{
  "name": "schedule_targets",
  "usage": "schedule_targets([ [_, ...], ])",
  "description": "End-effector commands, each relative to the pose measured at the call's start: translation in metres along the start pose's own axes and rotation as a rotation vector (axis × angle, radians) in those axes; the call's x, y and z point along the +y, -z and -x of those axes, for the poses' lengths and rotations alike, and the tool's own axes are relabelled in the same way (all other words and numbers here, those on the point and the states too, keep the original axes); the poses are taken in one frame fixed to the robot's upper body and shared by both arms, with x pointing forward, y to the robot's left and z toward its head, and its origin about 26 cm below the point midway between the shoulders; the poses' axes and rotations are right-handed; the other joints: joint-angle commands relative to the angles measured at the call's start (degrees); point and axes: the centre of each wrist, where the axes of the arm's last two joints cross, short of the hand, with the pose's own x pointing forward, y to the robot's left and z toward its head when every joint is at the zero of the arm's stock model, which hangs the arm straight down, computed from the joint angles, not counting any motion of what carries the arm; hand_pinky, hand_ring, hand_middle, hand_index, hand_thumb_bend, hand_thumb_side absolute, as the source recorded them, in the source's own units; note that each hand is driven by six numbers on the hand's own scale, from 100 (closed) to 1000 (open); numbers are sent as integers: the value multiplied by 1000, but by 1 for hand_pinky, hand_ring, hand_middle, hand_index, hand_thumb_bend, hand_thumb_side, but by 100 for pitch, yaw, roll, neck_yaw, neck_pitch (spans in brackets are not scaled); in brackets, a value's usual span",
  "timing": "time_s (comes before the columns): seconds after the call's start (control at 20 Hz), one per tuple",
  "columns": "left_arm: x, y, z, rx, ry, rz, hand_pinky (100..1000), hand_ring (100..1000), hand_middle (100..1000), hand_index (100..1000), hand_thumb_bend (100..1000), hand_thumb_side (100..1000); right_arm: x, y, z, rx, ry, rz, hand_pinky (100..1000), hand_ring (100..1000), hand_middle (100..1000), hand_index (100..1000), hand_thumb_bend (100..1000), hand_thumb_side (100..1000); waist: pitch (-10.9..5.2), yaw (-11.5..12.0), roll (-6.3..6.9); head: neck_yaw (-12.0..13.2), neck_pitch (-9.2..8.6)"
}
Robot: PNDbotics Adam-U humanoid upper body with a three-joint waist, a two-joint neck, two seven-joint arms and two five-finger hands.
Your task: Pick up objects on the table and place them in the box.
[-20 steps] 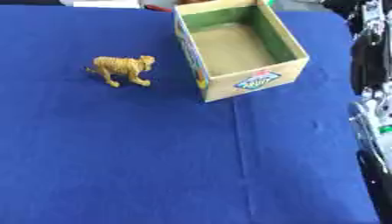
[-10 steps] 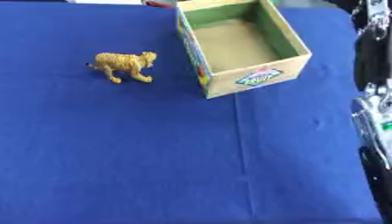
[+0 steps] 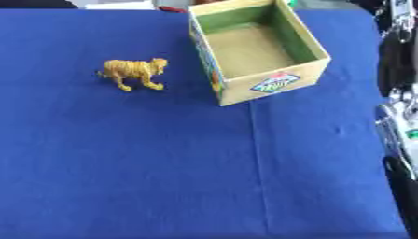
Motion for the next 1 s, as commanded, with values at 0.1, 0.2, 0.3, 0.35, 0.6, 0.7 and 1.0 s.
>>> schedule_targets([
  [0.1, 1, 11, 6, -62, 140, 177, 554, 613, 633, 858, 121, 776, -6, 5, -7, -35, -30, -4, 857, 720, 725, 866, 100, 833, -125, 21, 77, -25, 4],
  [0.2, 1, 16, 9, -82, 207, 252, 558, 623, 651, 870, 117, 803, -6, 5, -7, -35, -33, -7, 857, 720, 725, 866, 100, 834, -134, 23, 101, -30, 3],
  [0.3, -1, 18, 12, -100, 271, 327, 564, 640, 680, 893, 100, 840, -6, 5, -7, -35, -37, -11, 857, 721, 725, 866, 100, 836, -135, 15, 121, -18, -12],
  [0.35, -1, 21, 12, -113, 303, 359, 566, 645, 685, 895, 104, 841, -6, 5, -7, -35, -39, -11, 857, 721, 725, 865, 100, 834, -135, 13, 128, -15, -19],
  [0.6, -5, 35, 16, -185, 465, 515, 577, 688, 720, 881, 100, 855, -7, 6, -8, -40, -47, -24, 858, 721, 725, 863, 100, 838, -109, -20, 147, -13, -26],
  [0.7, -7, 39, 18, -226, 520, 584, 583, 696, 724, 888, 100, 849, -7, 6, -8, -40, -52, -27, 859, 721, 725, 863, 100, 837, -98, -26, 153, -19, -31],
  [1.0, -4, 71, 29, -296, 695, 716, 601, 716, 741, 908, 201, 898, -3, 8, -10, -43, -33, -44, 859, 722, 725, 863, 100, 838, -86, -82, 104, 3, -46],
])
